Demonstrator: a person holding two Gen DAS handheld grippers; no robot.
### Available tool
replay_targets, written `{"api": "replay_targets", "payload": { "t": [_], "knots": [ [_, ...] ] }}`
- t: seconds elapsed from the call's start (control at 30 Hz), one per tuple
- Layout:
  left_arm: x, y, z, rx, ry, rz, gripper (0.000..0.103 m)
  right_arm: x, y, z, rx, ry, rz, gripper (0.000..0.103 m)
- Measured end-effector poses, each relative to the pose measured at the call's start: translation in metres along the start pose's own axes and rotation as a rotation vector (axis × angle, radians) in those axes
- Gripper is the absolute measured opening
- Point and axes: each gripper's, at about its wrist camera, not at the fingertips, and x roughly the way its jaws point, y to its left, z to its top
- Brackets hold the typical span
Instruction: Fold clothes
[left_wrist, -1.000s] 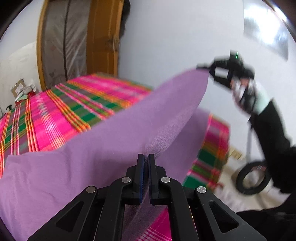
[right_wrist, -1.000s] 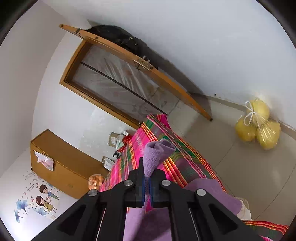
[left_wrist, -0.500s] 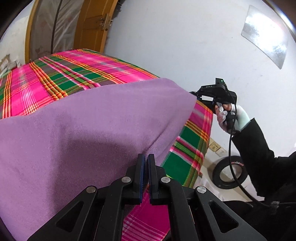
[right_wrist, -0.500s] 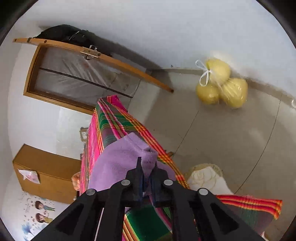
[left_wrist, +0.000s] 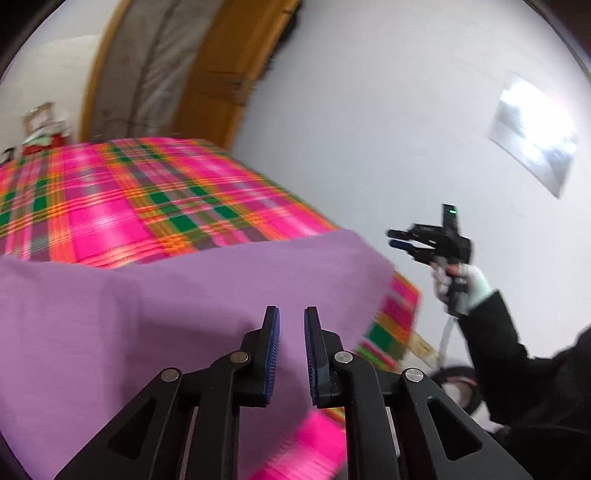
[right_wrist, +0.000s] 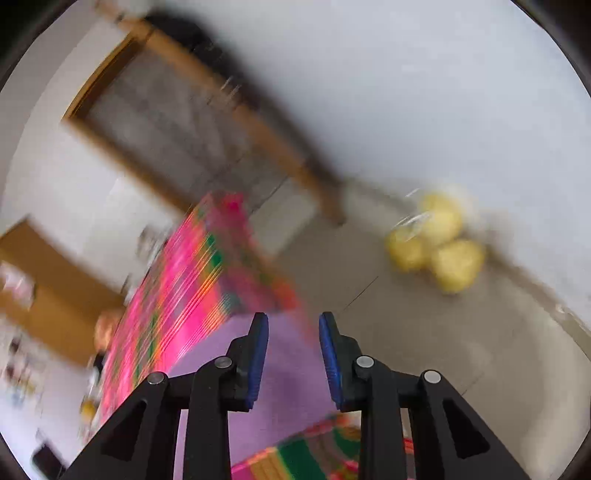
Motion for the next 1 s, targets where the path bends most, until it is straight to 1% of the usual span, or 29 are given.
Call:
{"api": "replay_targets", "payload": {
  "t": [0.07, 0.1, 0.17, 0.27, 0.37, 0.4, 0.43, 0.47, 0.63, 0.73, 0.77, 0.8, 0.87, 0.93, 1.0],
  "knots": [
    [0.004, 0.014, -0.002, -0.046, 0.011, 0.040, 0.014, 0.025, 0.004, 0.005, 0.003, 0.069, 0.047, 0.032],
    [0.006, 0.020, -0.004, -0.065, 0.016, 0.055, 0.014, 0.036, 0.000, 0.009, 0.034, 0.101, 0.067, 0.035],
    [0.009, 0.031, -0.007, -0.099, 0.027, 0.082, 0.014, 0.049, -0.008, 0.014, 0.087, 0.126, 0.095, 0.040],
    [0.013, 0.042, -0.011, -0.129, 0.036, 0.099, 0.014, 0.061, -0.019, 0.020, 0.135, 0.152, 0.126, 0.048],
    [0.019, 0.048, -0.014, -0.144, 0.054, 0.113, 0.014, 0.069, -0.023, 0.021, 0.149, 0.214, 0.151, 0.048],
    [0.021, 0.048, -0.015, -0.144, 0.061, 0.117, 0.014, 0.072, -0.022, 0.020, 0.147, 0.234, 0.155, 0.040],
    [0.022, 0.048, -0.015, -0.143, 0.069, 0.121, 0.014, 0.071, -0.020, 0.019, 0.135, 0.236, 0.167, 0.030],
    [0.023, 0.048, -0.016, -0.143, 0.077, 0.125, 0.014, 0.071, -0.017, 0.019, 0.121, 0.236, 0.174, 0.001],
    [0.023, 0.049, -0.018, -0.147, 0.076, 0.119, 0.014, 0.062, -0.010, 0.022, 0.057, 0.180, 0.118, 0.000],
    [0.022, 0.049, -0.019, -0.149, 0.075, 0.118, 0.014, 0.053, -0.010, 0.027, 0.030, 0.117, 0.010, 0.000],
    [0.023, 0.049, -0.019, -0.149, 0.075, 0.118, 0.014, 0.052, -0.009, 0.028, 0.019, 0.107, 0.009, 0.000],
    [0.023, 0.049, -0.019, -0.149, 0.074, 0.118, 0.014, 0.048, -0.003, 0.026, -0.015, 0.097, 0.017, 0.001],
    [0.024, 0.049, -0.019, -0.149, 0.075, 0.118, 0.014, 0.035, 0.028, 0.013, -0.171, 0.060, -0.017, 0.002],
    [0.025, 0.049, -0.018, -0.151, 0.076, 0.117, 0.014, 0.025, 0.057, -0.004, -0.341, 0.010, -0.106, 0.002],
    [0.025, 0.049, -0.018, -0.150, 0.076, 0.118, 0.014, 0.024, 0.082, -0.021, -0.483, -0.010, -0.180, 0.003]
  ]
}}
